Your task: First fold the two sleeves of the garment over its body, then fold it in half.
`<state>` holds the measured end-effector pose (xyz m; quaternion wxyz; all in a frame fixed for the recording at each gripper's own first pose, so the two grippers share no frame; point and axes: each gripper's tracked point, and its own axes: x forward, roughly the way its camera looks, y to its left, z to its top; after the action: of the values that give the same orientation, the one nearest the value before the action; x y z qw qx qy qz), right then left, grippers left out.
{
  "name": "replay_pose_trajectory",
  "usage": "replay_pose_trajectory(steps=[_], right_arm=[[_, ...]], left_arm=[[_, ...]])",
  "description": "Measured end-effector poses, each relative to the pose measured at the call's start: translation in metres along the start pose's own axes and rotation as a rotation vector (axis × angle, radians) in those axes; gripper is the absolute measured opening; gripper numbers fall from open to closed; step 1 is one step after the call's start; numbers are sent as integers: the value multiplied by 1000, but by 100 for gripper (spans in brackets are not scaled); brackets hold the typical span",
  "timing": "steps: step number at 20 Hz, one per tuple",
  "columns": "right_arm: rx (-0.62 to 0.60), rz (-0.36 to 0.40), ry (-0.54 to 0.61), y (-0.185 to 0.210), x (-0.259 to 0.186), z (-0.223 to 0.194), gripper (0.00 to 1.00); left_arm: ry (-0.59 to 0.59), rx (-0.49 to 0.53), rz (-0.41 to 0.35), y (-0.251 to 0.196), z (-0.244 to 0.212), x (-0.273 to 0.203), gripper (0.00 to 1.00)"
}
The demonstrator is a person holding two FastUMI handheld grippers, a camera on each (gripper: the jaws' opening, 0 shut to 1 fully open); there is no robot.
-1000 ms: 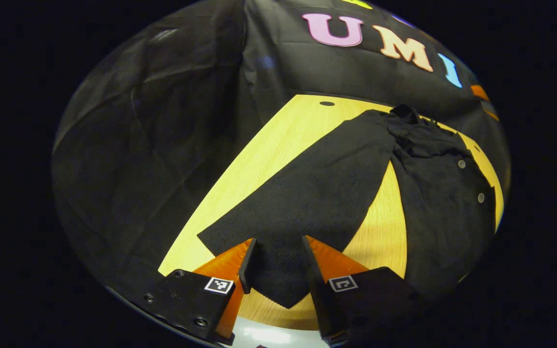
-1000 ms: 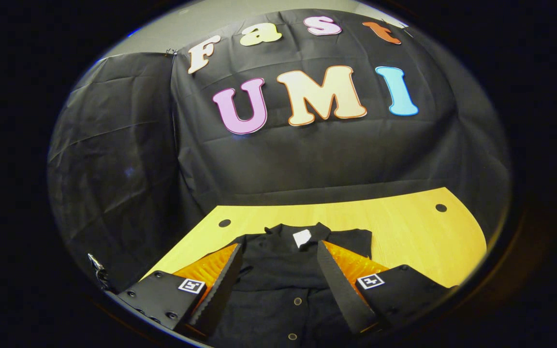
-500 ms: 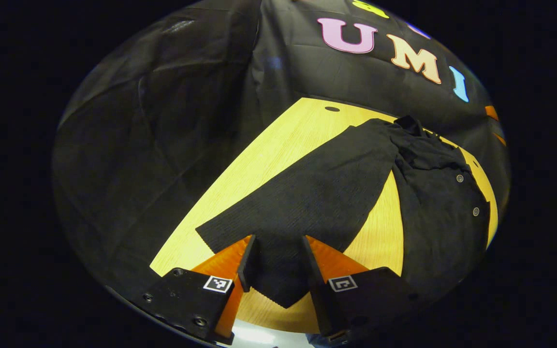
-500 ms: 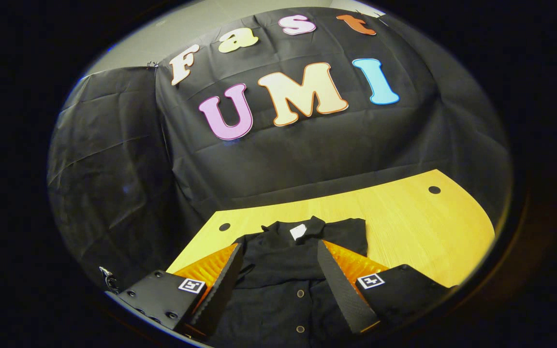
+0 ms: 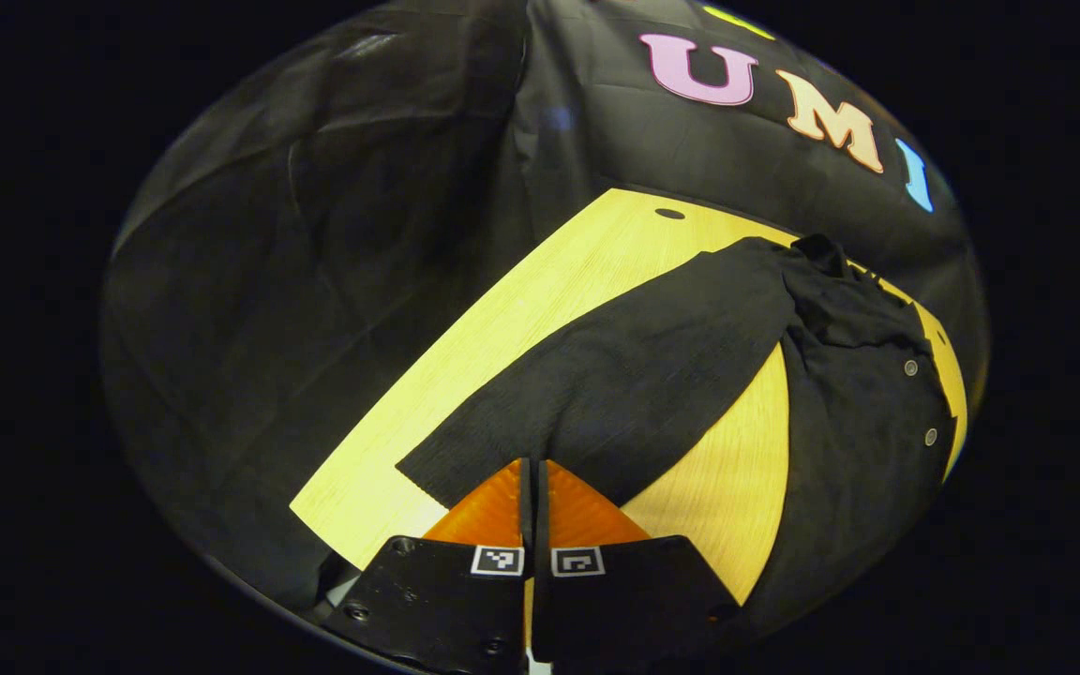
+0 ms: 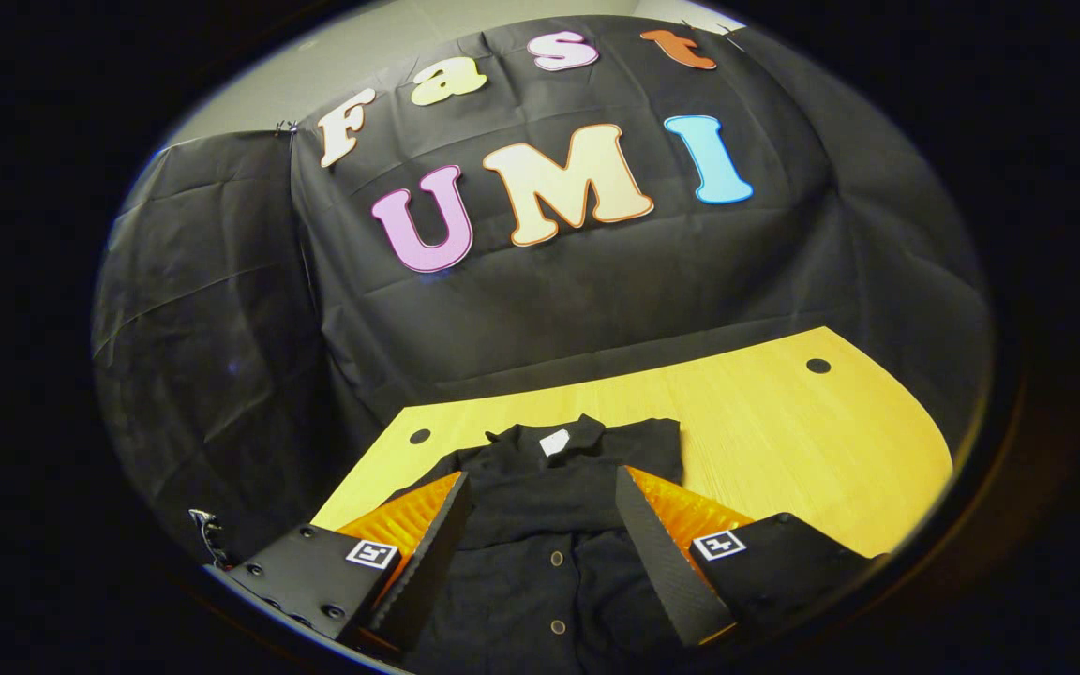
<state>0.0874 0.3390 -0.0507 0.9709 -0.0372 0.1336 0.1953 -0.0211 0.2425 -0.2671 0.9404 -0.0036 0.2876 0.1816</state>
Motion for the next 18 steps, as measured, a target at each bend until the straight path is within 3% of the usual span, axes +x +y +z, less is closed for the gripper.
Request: replay_pose_trajectory(steps=[3,4,6,8,9,14,18], right_arm=[[6,-19,-2,-13,-13,1,98],[11,-24,-6,-17,-17,2,94],[16,-34,-16,-23,-26,3,98],[15,-49,-17,-29,-45,-5,94],[16,-55,-16,-33,-49,-8,98],[37,-74,6,-51,-63,-22,98],[37,-105,5,-70,-76,-29,98]], left_arm=[[-18,-47,-25,-18,20,-6,0],[-36,-67,-50,-26,33,-8,0],[-67,-95,-112,-51,66,-17,0],[-123,-99,-189,-85,109,-26,0],[-158,-89,-226,-104,132,-31,0],[-313,-3,-462,-223,219,-49,0],[-346,80,-603,-317,231,-57,0]])
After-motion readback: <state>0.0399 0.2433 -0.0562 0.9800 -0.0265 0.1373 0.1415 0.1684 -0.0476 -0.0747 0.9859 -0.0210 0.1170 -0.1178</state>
